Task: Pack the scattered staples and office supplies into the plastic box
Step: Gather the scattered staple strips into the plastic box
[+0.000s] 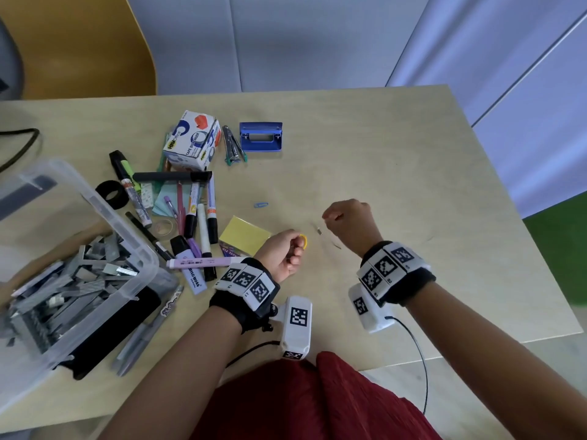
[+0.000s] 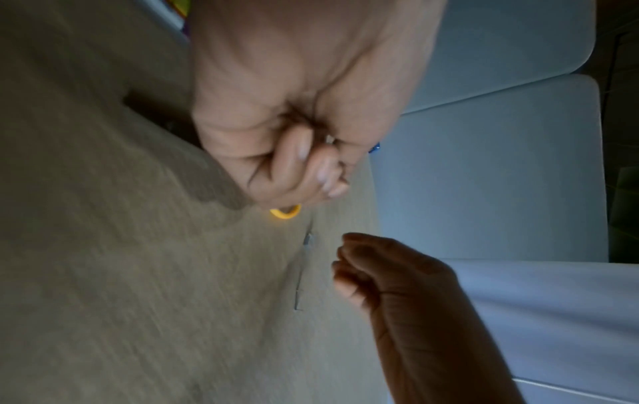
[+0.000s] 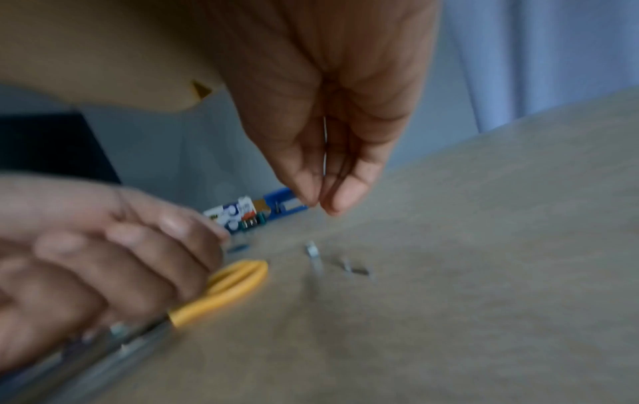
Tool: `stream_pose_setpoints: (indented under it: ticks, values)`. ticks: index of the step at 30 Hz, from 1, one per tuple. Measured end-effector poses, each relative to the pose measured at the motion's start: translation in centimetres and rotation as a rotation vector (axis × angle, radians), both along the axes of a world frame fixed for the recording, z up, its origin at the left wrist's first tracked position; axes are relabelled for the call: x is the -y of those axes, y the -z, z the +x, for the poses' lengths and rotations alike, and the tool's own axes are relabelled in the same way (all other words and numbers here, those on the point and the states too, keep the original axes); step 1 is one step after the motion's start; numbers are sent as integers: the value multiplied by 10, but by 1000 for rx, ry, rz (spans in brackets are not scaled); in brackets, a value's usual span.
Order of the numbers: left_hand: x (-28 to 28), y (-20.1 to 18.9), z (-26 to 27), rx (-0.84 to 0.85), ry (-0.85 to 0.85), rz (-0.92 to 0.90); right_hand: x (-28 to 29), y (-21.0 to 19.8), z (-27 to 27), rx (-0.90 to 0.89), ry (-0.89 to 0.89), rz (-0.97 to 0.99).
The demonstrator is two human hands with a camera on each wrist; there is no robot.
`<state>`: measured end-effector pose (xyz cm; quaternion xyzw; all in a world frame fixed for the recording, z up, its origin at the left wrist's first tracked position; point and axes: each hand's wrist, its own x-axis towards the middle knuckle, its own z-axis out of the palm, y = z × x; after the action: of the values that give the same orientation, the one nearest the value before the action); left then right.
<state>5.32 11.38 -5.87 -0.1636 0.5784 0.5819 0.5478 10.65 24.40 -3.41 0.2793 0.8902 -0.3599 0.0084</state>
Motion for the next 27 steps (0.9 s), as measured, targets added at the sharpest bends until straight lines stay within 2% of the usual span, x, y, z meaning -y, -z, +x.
stream_pose_setpoints:
  ticks: [5, 8, 11, 14, 17, 22, 27]
  values:
    - [5, 0, 1, -8, 5, 3, 2, 25, -5, 172, -160, 142]
    - [5, 1, 2, -13, -29, 6, 7, 30, -9, 208, -177, 199]
    - [4, 3, 2, -29, -61, -8, 4, 32, -11, 235, -166, 161]
    - [2, 4, 3, -61, -84, -13, -1, 28, -7, 195, -101, 71]
    - [-2, 3, 4, -68, -109, 12, 3, 11, -1, 63, -75, 14]
    - [-7, 1, 4, -36, -166, 65, 19, -19, 12, -28, -253, -100]
    - [-10, 0, 3, -11, -46, -10, -16, -14, 18, -67, -68, -41]
